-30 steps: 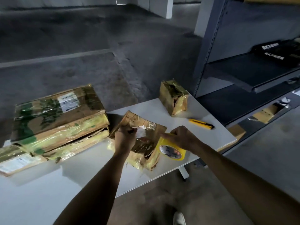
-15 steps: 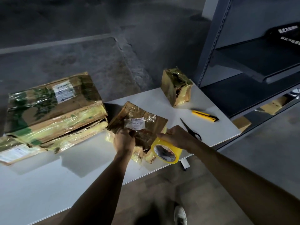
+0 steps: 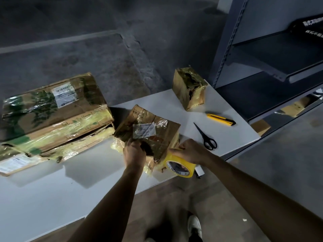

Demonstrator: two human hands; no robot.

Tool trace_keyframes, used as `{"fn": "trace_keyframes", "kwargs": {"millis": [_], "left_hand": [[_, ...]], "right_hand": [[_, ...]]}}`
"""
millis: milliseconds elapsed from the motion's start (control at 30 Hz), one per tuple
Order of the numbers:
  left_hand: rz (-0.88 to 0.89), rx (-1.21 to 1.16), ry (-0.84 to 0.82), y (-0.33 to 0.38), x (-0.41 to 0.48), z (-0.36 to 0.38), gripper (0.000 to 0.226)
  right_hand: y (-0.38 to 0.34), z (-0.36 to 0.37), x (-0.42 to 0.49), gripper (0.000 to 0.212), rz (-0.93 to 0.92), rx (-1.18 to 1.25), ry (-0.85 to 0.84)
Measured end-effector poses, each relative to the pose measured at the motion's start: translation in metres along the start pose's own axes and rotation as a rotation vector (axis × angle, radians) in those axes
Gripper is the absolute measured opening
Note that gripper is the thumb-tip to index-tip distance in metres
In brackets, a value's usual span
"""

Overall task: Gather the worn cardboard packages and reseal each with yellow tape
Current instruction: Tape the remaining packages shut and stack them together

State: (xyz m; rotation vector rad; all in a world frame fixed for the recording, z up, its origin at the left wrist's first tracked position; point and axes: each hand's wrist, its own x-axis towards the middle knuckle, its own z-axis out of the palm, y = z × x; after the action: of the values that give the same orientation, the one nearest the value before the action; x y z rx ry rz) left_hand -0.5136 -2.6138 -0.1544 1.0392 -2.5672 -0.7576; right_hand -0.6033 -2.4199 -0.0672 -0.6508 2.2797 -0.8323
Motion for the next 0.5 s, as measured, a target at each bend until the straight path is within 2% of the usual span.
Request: {"fn": "trace_keyframes", "kwargs": {"millis": [100, 300, 367, 467, 500], "left_hand": [[-0.094, -0.146, 0.037, -0.004, 0.007, -0.002, 0.053], [-0.09, -0.034, -0.058, -0.004, 0.014, -0.005, 0.042], [0.015, 0.032, -0.079, -0.003, 0.01, -0.008, 0.038], [0.279, 0.078, -0.118, -0.008, 0.003, -0.013, 0.022], [0.345, 0.073, -0.155, -0.01, 0.0, -0.016, 0.025]], "right_hand": [[0.014, 0.009, 0.003, 0.058, -0.031, -0.026, -0.024], [0.037, 0.022, 0.006, 0.055, 0.003, -0.005, -0.088], [0.039, 0.022, 0.008, 0.055, 0.014, -0.012, -0.101], [0.036, 0.02, 0.01, 0.05, 0.03, -0.017, -0.132], [0.034, 0.019, 0.01, 0.049, 0.029, -0.016, -0.14]]}}
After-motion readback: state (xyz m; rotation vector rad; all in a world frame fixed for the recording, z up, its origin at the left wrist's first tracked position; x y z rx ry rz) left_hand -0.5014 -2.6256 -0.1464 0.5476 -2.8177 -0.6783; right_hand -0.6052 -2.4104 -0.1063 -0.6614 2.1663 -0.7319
